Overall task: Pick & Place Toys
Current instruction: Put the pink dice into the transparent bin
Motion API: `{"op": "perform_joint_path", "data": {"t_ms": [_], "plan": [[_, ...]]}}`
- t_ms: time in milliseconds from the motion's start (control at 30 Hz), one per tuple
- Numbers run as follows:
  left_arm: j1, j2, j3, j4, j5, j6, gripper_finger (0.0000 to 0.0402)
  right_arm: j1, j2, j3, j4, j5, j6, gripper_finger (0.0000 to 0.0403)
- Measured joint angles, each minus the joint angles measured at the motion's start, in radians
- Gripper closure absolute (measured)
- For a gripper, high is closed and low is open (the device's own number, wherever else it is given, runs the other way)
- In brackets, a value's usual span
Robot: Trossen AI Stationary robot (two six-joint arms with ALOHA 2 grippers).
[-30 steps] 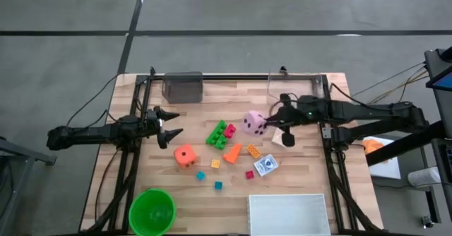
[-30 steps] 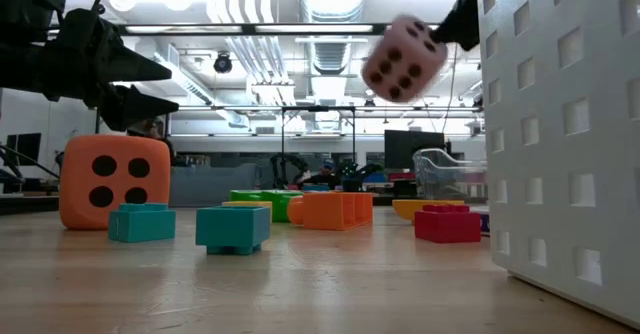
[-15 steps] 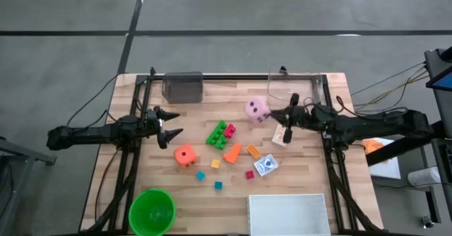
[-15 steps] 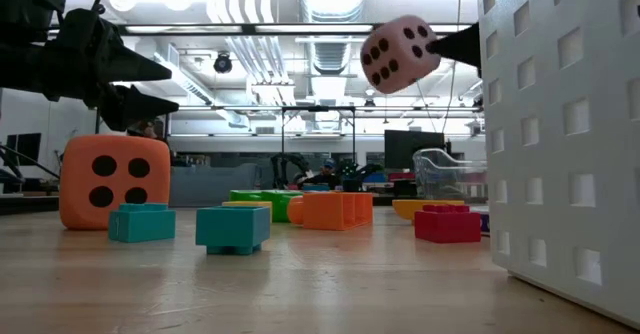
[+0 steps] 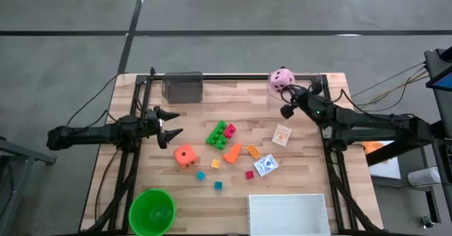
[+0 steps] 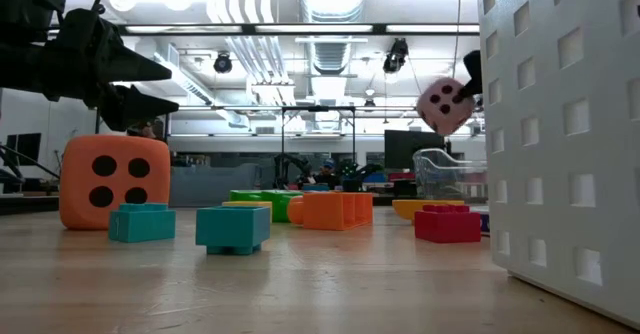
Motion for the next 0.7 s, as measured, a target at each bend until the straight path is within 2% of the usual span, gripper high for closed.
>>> {"op": "perform_joint_path", "data": {"t_ms": [200, 367, 700], "plan": [[0.0, 0.0, 0.0, 0.0, 0.0, 0.0, 0.0006, -0.083, 0.081, 0.073, -0.12, -0.004, 0.019, 0.0379], [0.0, 0.0, 0.0, 0.0, 0.0, 0.0, 0.0006, -0.144, 0.193, 0.127, -0.235, -0.058, 0.045, 0.0379], [0.0, 0.0, 0.0, -0.001, 0.009, 0.0, 0.0006, -0.174, 0.358, 0.189, -0.265, -0.061, 0.043, 0.0379]]}}
